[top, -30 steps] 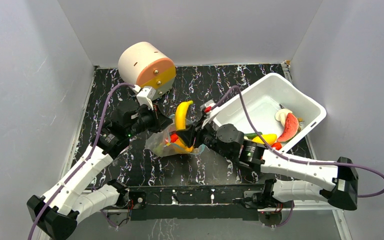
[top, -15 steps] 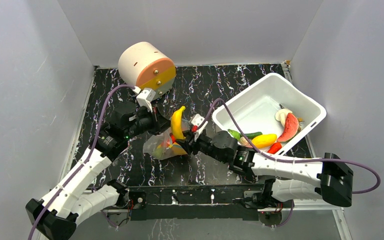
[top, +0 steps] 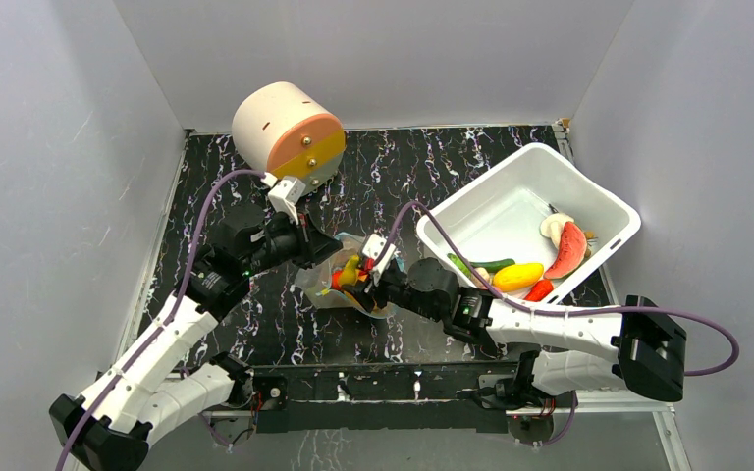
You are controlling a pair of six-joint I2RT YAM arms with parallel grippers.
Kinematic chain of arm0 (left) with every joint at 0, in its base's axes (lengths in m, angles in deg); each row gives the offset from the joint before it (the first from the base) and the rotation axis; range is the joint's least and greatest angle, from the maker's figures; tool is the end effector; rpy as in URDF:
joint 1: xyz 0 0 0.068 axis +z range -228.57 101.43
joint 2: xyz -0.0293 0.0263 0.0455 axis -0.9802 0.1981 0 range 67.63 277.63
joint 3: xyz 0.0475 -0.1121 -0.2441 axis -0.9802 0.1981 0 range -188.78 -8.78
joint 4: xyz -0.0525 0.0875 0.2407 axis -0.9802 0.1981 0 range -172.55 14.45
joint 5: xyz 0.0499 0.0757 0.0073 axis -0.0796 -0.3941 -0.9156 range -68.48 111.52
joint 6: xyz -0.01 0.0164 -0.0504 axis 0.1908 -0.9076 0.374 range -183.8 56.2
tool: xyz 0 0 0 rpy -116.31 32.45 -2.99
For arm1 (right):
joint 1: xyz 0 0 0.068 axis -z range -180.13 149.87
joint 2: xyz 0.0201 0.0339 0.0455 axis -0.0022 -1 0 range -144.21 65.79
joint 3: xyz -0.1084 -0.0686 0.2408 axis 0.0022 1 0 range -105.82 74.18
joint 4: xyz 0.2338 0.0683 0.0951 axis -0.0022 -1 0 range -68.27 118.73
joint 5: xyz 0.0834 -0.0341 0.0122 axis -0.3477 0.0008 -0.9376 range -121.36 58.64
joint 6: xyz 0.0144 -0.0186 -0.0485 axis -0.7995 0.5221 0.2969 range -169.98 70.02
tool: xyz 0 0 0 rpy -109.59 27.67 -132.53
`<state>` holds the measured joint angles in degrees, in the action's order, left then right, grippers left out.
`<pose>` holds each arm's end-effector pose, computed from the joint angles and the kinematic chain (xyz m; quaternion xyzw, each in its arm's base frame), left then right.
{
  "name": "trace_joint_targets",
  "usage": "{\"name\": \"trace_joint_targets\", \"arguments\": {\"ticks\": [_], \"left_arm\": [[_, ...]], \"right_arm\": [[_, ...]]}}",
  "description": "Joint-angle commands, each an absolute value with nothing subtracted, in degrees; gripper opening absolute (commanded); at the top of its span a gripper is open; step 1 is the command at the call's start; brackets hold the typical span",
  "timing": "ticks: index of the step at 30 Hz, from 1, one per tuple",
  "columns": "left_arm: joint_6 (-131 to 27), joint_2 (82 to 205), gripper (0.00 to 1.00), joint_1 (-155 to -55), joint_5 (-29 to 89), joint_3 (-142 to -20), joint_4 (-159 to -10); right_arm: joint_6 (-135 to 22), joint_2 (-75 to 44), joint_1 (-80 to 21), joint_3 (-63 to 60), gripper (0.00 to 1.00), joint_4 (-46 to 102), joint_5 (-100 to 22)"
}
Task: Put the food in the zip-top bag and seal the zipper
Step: Place the fake fruit in the zipper food storage bag.
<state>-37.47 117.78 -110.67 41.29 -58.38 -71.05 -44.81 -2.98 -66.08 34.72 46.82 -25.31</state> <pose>0.1644 -0.1173 0.3514 0.1464 0.7595 -0.4189 0.4756 0.1154 0.2494 0.2707 -0.4216 0.6473 0.2854 0.5672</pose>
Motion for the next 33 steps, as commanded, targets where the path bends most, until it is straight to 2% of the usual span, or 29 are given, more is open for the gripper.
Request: {"name": "trace_joint_targets", "arguments": {"ticks": [1, 7, 14, 26, 33], "left_arm": [[-36.82, 116.16, 0.0, -110.91, 43.04, -58.17, -73.33], [-37.08, 115.75, 0.0, -110.92, 42.88, -58.09, -73.02], [-36.98, 115.15, 0.0, -110.86, 42.88, -58.04, -73.18], [-50.0, 113.61, 0.0, -110.9, 37.12, -55.25, -71.99], [-60.24, 111.83, 0.0, -110.92, 42.43, -54.26, -71.35]], "right_arm": [[-45.01, -2.35, -66.31, 34.08, 0.46, 49.96, -26.39], [-49.08, -2.43, -66.3, 34.21, 0.35, 52.76, -28.64], [-50.43, -4.06, -66.38, 32.78, 0.33, 50.75, -27.28], [-68.05, -0.3, -66.3, 16.63, 0.47, 25.77, -6.51], [-66.27, -3.2, -64.73, 6.72, 0.58, 12.77, 4.03]]}}
